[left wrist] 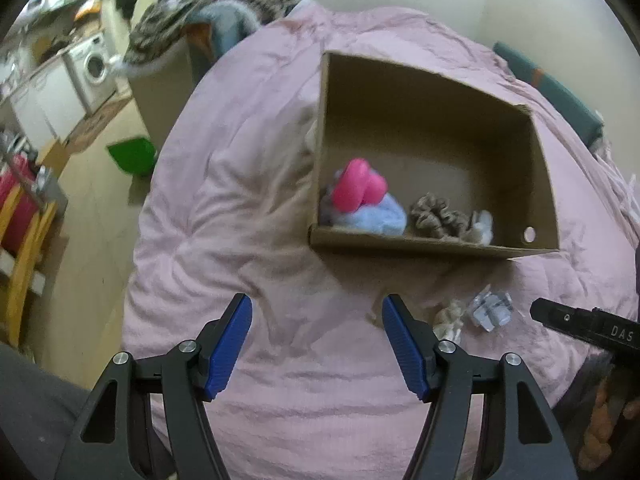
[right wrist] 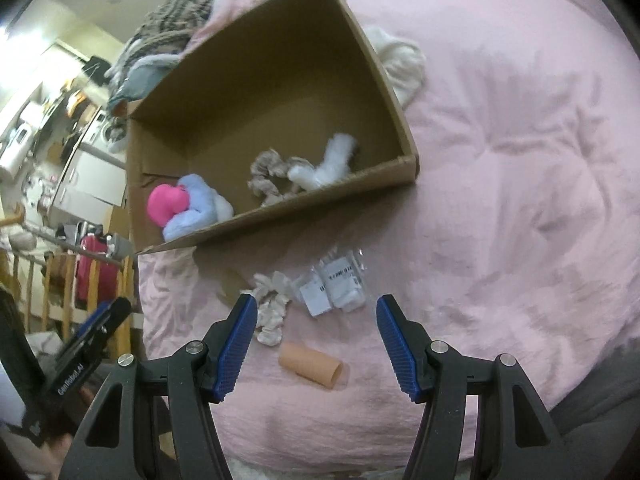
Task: Organize soft objects
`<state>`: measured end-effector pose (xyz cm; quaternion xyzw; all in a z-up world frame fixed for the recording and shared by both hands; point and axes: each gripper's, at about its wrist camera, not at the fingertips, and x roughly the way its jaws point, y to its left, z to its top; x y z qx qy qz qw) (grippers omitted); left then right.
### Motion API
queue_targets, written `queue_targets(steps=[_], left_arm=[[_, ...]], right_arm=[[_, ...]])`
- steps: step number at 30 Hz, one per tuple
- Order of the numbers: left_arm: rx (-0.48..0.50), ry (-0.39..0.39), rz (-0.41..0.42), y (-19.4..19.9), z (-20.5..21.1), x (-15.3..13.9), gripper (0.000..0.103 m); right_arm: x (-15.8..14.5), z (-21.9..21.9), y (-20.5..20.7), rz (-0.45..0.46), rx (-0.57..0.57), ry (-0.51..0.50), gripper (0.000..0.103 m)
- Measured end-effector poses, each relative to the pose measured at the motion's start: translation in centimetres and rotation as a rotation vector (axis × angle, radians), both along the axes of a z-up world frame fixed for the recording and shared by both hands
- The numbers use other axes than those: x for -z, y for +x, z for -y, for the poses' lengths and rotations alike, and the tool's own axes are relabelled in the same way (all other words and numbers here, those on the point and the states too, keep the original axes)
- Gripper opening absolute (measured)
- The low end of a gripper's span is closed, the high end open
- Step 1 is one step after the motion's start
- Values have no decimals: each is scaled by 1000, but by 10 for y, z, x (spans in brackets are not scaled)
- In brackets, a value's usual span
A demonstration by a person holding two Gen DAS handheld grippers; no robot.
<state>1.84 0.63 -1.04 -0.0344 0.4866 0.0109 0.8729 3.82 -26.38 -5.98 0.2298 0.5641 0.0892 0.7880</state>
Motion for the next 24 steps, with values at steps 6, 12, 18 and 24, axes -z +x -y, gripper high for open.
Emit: queue_targets(steps=[6, 12, 18, 24], left_arm=[[-26, -27, -45, 7, -1, 9, 65], [-16, -35, -49, 9, 2, 9, 65], [-18, -37, -60, 12, 2, 10, 65], [-39, -55, -70, 13, -6, 13, 65]], right_arm=[[22, -15, 5, -90, -51, 11, 66], [50, -42, 3, -209, -147, 5, 66], [57, -61, 4, -220, -221, -78, 44], [56, -69, -4, -209, -284, -140, 13]])
